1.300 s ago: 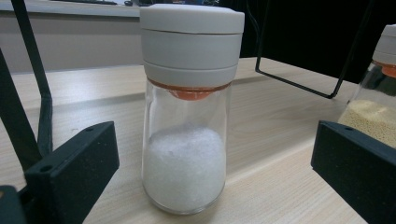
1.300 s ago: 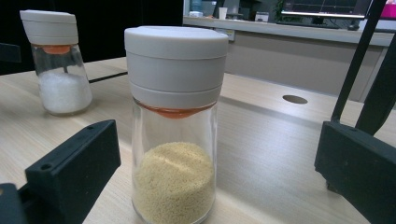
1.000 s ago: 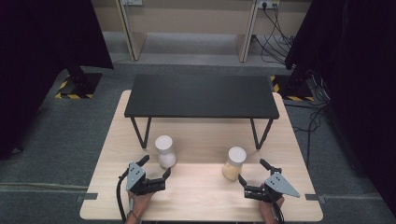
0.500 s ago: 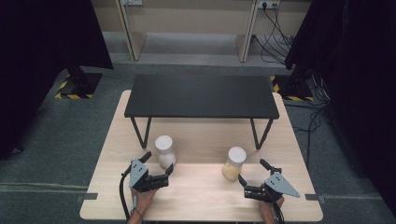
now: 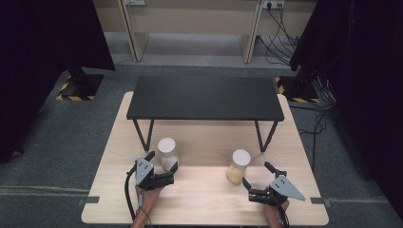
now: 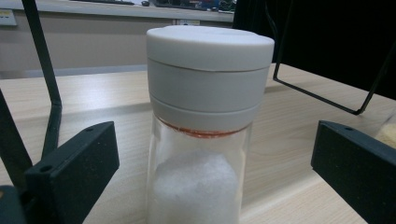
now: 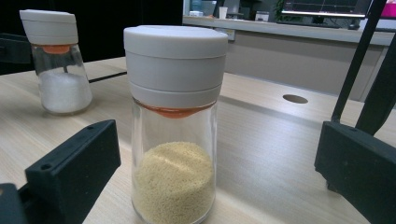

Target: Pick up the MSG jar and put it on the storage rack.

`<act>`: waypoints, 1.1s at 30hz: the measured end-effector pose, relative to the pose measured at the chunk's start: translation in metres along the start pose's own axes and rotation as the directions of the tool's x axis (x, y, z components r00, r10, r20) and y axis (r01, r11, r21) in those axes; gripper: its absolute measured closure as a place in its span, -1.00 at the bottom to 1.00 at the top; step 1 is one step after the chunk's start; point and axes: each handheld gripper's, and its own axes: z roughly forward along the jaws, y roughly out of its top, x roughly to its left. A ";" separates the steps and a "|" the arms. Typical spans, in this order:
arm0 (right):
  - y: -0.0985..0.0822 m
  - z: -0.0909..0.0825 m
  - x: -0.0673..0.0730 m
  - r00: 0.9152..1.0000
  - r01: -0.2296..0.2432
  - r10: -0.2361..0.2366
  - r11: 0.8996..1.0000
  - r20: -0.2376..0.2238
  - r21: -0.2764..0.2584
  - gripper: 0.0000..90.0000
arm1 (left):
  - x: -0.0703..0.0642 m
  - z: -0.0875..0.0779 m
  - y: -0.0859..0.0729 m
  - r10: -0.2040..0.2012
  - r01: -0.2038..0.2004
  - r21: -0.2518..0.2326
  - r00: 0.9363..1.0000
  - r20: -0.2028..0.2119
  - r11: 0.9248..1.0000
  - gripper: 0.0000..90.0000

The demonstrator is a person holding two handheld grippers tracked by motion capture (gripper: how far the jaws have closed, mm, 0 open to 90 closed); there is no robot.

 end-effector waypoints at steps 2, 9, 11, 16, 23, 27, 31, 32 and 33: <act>0.000 0.000 0.000 1.000 0.001 -0.001 1.000 -0.001 0.000 -1.00 | 0.000 0.001 0.002 0.004 -0.004 0.007 1.000 -0.007 1.000 -1.00; 0.000 0.000 0.000 1.000 0.001 -0.001 1.000 -0.001 0.002 -1.00 | -0.005 0.010 0.008 0.018 -0.018 0.030 1.000 -0.021 0.999 -0.97; 0.000 0.000 0.000 1.000 0.001 -0.001 1.000 -0.001 0.001 -1.00 | -0.007 0.013 0.012 0.020 -0.019 0.035 1.000 -0.024 0.999 -0.92; 0.000 0.000 0.000 1.000 0.001 -0.001 1.000 0.000 0.001 -1.00 | -0.009 0.018 0.017 0.023 -0.022 0.042 0.999 -0.045 0.999 -0.83; 0.001 0.001 0.000 1.000 0.006 -0.006 1.000 -0.004 0.004 -1.00 | -0.003 0.020 0.023 0.016 -0.013 0.056 0.998 -0.053 0.998 -0.75; 0.001 0.001 0.000 1.000 0.010 -0.010 1.000 -0.004 0.006 -1.00 | -0.004 0.023 0.025 0.028 -0.025 0.067 0.999 -0.044 0.997 -0.72; 0.002 0.001 0.001 1.000 0.014 -0.014 1.000 -0.005 0.010 -1.00 | -0.005 0.027 0.028 0.032 -0.029 0.076 0.999 -0.039 0.997 -0.68; 0.002 0.001 0.001 1.000 0.014 -0.014 1.000 -0.005 0.008 -1.00 | -0.005 0.027 0.029 0.033 -0.030 0.077 0.999 -0.034 0.997 -0.66; 0.001 0.001 0.000 1.000 0.014 -0.014 1.000 -0.006 0.008 -1.00 | -0.005 0.029 0.029 0.037 -0.034 0.080 0.999 -0.030 0.996 -0.63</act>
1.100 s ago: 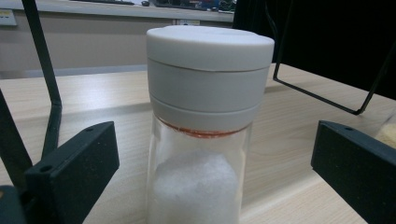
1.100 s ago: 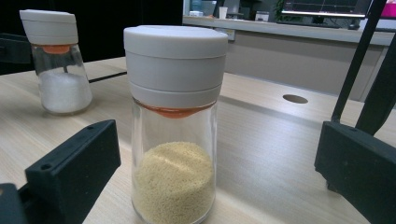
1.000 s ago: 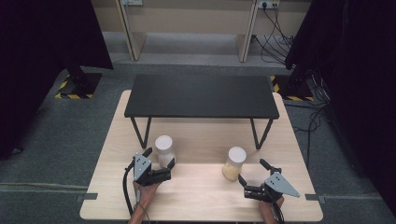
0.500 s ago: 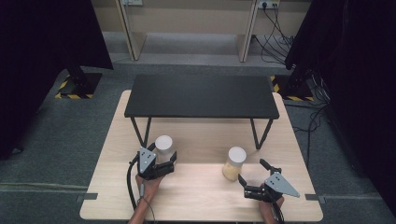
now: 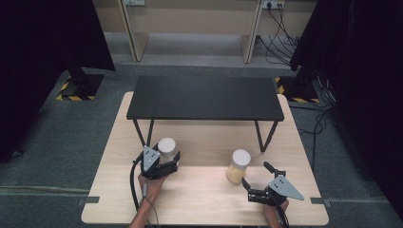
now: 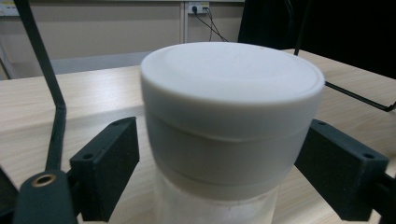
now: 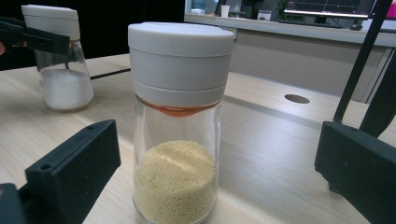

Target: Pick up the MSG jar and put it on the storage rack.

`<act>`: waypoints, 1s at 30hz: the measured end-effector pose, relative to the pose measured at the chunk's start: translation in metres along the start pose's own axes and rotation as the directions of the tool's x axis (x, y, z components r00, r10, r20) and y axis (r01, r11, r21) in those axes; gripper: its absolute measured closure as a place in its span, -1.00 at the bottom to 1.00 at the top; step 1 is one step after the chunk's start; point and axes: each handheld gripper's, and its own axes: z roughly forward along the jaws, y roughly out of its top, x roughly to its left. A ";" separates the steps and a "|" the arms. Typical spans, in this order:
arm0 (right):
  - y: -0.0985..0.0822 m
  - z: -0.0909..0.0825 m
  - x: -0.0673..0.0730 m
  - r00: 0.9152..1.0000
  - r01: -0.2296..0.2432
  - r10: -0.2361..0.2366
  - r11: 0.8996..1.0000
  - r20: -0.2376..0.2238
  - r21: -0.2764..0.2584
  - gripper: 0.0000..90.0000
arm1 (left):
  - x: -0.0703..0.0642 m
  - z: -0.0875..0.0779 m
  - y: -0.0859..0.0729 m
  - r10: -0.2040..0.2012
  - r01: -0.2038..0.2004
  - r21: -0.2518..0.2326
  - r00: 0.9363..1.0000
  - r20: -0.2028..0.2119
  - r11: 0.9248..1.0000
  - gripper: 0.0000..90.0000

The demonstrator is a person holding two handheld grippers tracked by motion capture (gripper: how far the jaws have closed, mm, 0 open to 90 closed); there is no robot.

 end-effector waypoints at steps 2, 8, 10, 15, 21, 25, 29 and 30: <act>0.000 0.000 0.000 1.000 0.000 0.000 1.000 0.000 0.001 -1.00 | -0.001 0.002 0.001 -0.004 0.004 0.006 1.000 -0.001 1.000 -0.58; 0.000 0.000 0.000 1.000 0.003 -0.003 1.000 -0.002 0.001 -1.00 | -0.002 0.007 -0.001 0.002 -0.001 0.020 1.000 -0.007 1.000 -0.39; 0.000 0.001 0.000 1.000 0.006 -0.005 1.000 -0.004 0.002 -1.00 | -0.002 0.007 -0.002 -0.007 0.007 0.011 1.000 -0.010 1.000 -0.32; 0.001 0.001 0.000 1.000 0.013 -0.013 1.000 -0.006 0.006 -1.00 | 0.000 0.006 -0.001 0.011 -0.011 0.014 1.000 -0.007 1.000 -0.25; 0.001 0.001 0.000 1.000 0.014 -0.014 1.000 -0.007 0.008 -1.00 | 0.000 0.006 -0.001 0.015 -0.015 0.012 1.000 -0.007 1.000 -0.23; 0.001 0.001 0.000 1.000 0.015 -0.015 1.000 -0.008 0.008 -1.00 | 0.001 0.007 0.000 0.011 -0.011 0.013 1.000 -0.004 1.000 -0.23; 0.002 0.001 0.001 1.000 0.018 -0.018 1.000 -0.008 0.008 -1.00 | -0.001 0.007 0.001 0.011 -0.011 0.015 1.000 -0.003 1.000 -0.23; 0.001 0.001 0.001 1.000 0.018 -0.018 1.000 -0.008 0.008 -1.00 | -0.001 0.007 0.001 0.010 -0.010 0.011 1.000 -0.004 1.000 -0.23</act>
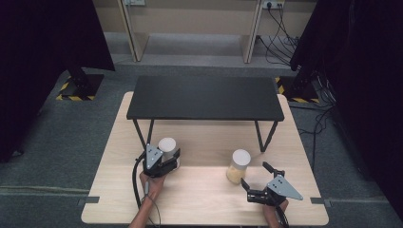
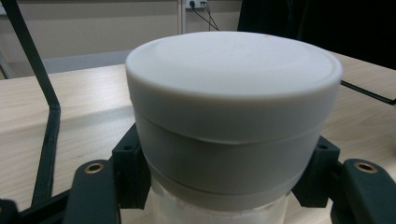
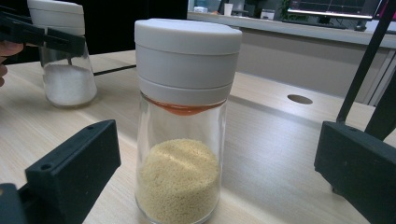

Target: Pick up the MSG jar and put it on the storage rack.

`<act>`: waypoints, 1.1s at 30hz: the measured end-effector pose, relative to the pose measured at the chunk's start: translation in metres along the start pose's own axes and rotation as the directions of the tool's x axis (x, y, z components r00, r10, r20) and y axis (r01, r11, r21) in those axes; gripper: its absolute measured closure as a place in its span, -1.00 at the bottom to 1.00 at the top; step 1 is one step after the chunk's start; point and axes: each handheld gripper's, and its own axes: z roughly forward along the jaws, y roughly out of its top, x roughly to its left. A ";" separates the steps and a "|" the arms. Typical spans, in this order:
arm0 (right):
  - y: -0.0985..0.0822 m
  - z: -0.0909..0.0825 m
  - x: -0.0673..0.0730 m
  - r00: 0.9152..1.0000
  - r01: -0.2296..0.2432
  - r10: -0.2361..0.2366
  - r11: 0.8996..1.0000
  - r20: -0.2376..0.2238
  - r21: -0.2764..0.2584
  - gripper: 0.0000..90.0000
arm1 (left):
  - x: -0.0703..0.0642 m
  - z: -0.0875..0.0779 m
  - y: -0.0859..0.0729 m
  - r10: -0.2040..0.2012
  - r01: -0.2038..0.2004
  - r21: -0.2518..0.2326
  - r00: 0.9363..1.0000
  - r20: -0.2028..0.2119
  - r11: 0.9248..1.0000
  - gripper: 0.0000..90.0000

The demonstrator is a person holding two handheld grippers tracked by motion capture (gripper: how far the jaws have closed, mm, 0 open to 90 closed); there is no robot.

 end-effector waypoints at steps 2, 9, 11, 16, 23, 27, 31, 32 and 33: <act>0.000 0.000 0.000 1.000 -0.001 0.001 1.000 0.000 0.000 -1.00 | 0.000 -0.001 0.001 -0.001 0.001 -0.007 1.000 0.002 1.000 -0.23; 0.000 0.000 0.000 1.000 -0.001 0.001 1.000 0.000 -0.002 -1.00 | 0.005 -0.007 0.017 -0.021 0.021 0.004 0.999 0.030 1.000 -0.22; 0.000 0.000 0.000 1.000 0.000 0.000 1.000 0.000 -0.003 -1.00 | 0.007 -0.011 0.021 -0.021 0.021 0.002 0.999 0.040 1.000 -0.22; 0.000 0.000 0.000 1.000 0.000 0.000 1.000 0.000 -0.002 -1.00 | 0.011 -0.020 0.032 -0.012 0.012 -0.005 0.998 0.062 1.000 -0.22; 0.000 0.000 0.001 1.000 0.002 -0.002 1.000 0.000 0.001 -1.00 | 0.018 -0.031 0.054 -0.008 0.009 -0.003 0.994 0.105 1.000 -0.22; 0.000 0.000 0.001 1.000 0.001 -0.001 1.000 0.001 0.000 -1.00 | 0.021 -0.037 0.066 0.003 -0.003 -0.004 0.992 0.124 1.000 -0.22; 0.000 0.000 0.001 1.000 0.004 -0.004 1.000 0.002 0.002 -1.00 | 0.023 -0.042 0.084 0.029 -0.031 0.008 0.991 0.134 0.999 -0.22; 0.000 0.000 0.001 1.000 0.003 -0.003 1.000 0.001 0.002 -1.00 | 0.025 -0.043 0.087 0.031 -0.034 0.014 0.990 0.139 0.999 -0.22; 0.000 0.000 0.001 1.000 0.003 -0.003 1.000 0.001 0.003 -1.00 | 0.026 -0.044 0.091 0.027 -0.030 0.017 0.989 0.143 0.999 -0.22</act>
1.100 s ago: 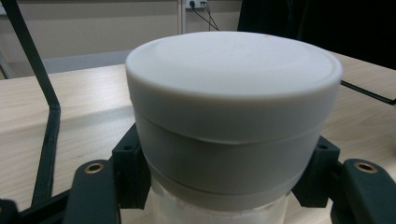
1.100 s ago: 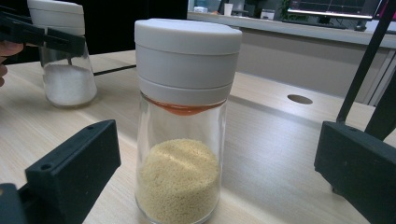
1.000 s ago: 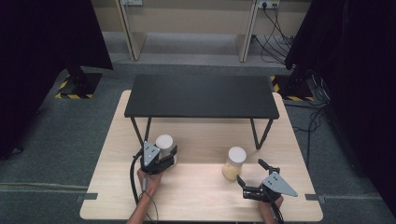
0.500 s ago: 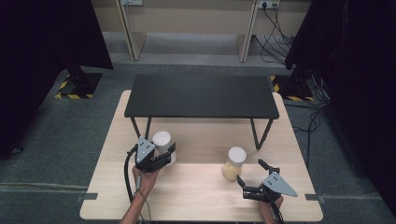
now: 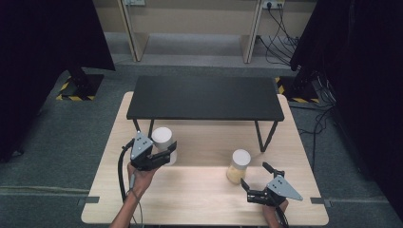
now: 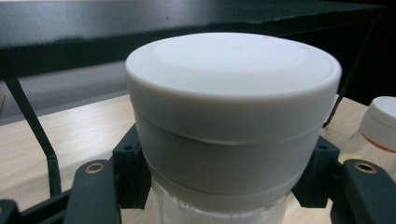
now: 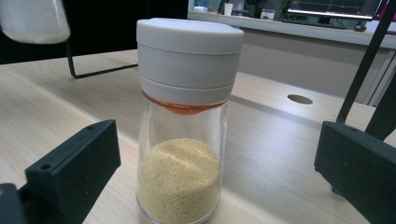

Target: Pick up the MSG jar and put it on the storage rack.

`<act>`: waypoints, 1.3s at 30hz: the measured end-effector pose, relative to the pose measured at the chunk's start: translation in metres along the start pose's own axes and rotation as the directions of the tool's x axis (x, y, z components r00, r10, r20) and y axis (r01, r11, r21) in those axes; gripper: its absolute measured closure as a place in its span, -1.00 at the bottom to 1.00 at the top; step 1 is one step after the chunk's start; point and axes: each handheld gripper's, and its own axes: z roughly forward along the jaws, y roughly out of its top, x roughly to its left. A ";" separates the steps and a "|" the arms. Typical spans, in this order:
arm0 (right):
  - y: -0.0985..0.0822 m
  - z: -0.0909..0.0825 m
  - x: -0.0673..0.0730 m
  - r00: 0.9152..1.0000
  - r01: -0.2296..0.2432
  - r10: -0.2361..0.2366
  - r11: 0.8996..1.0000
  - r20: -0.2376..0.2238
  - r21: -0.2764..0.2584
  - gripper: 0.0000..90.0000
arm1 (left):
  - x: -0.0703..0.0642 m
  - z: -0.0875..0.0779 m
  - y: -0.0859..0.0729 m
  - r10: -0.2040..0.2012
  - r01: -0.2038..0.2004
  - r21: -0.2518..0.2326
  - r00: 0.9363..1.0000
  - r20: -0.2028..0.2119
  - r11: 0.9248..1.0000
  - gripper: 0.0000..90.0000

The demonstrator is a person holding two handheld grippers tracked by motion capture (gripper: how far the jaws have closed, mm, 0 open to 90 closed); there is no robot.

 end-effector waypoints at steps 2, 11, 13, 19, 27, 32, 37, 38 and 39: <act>0.000 0.000 0.000 1.000 0.000 0.000 1.000 0.001 0.001 -1.00 | 0.002 -0.003 0.008 -0.003 0.003 0.002 1.000 0.005 1.000 -0.22; 0.001 0.000 0.001 1.000 0.005 -0.005 1.000 0.003 0.005 -1.00 | 0.008 -0.020 0.056 0.017 -0.018 0.028 0.999 0.033 0.999 -0.22; 0.001 0.000 0.001 1.000 0.003 -0.003 1.000 0.004 0.004 -1.00 | 0.009 -0.022 0.065 0.016 -0.017 0.024 0.999 0.040 1.000 -0.22; 0.001 0.000 0.001 1.000 0.004 -0.004 1.000 0.002 0.005 -1.00 | 0.008 -0.028 0.089 0.015 -0.016 0.020 0.999 0.045 1.000 -0.22; 0.001 0.000 0.001 1.000 0.005 -0.005 1.000 0.002 0.006 -1.00 | 0.013 -0.022 0.121 -0.009 0.008 0.035 0.999 0.031 0.999 -0.22; 0.001 0.000 0.001 1.000 0.006 -0.006 1.000 0.001 0.007 -1.00 | 0.015 -0.016 0.140 -0.015 0.015 0.028 1.000 -0.006 0.999 -0.22; 0.001 0.001 0.001 1.000 0.008 -0.008 1.000 0.001 0.008 -1.00 | 0.009 -0.002 0.150 -0.018 0.018 0.009 0.998 -0.066 1.000 -0.22; 0.001 0.001 0.001 1.000 0.006 -0.006 1.000 0.001 0.008 -1.00 | 0.010 0.002 0.151 -0.030 0.030 0.003 0.997 -0.073 1.000 -0.22; 0.001 0.001 0.001 1.000 0.006 -0.006 1.000 0.001 0.009 -1.00 | 0.010 0.005 0.151 -0.042 0.042 -0.003 0.996 -0.082 0.999 -0.22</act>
